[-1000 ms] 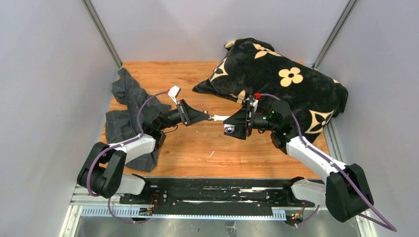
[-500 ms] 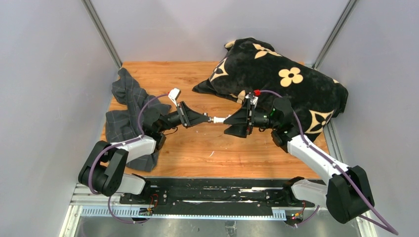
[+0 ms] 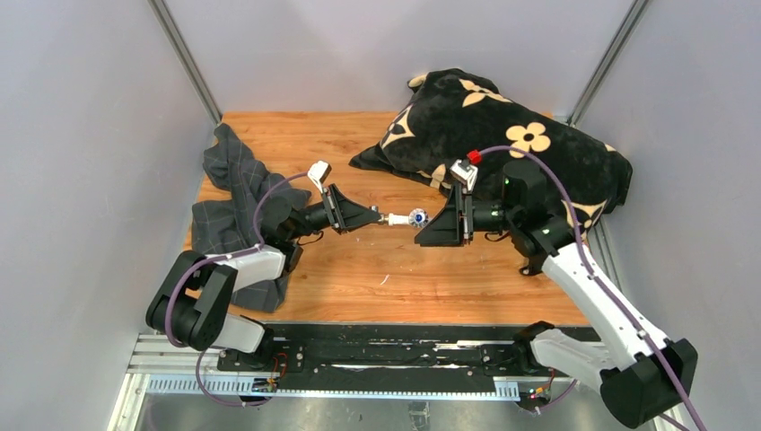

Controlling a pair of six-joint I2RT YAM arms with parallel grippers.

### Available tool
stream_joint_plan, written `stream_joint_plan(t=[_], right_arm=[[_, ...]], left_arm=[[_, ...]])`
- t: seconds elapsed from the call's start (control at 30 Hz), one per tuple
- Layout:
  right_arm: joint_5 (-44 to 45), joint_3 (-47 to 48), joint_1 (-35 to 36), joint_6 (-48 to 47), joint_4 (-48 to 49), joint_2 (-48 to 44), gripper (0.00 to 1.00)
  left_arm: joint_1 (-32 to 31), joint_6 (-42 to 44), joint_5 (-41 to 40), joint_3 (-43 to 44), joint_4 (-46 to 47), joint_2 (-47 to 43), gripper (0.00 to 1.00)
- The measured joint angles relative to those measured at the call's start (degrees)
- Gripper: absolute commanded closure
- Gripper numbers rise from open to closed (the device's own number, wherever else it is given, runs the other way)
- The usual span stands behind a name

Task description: Install the water faucets

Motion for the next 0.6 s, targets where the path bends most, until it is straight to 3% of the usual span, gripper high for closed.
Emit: stream_joint_plan(t=[0.13, 0.27, 0.47, 0.6], right_arm=[[3.34, 9.09, -0.37, -15.89, -13.68, -2.51, 0.31], [9.94, 10.38, -0.52, -29.16, -17.97, -10.58, 0.33], [18.27, -7.13, -0.61, -37.88, -3.69, -27.89, 0.28], [22.49, -15.67, -0.59, -39.52, 8.46, -31.43, 0.28]], left_arm=[[0.09, -0.72, 1.33, 0.57, -1.99, -0.02, 1.0], [0.28, -0.26, 2.56, 2.12, -9.25, -2.21, 1.0], [0.33, 3.08, 3.3, 4.26, -23.89, -9.01, 1.0], [0.33, 3.54, 3.58, 5.11, -29.9, -11.89, 1.0]])
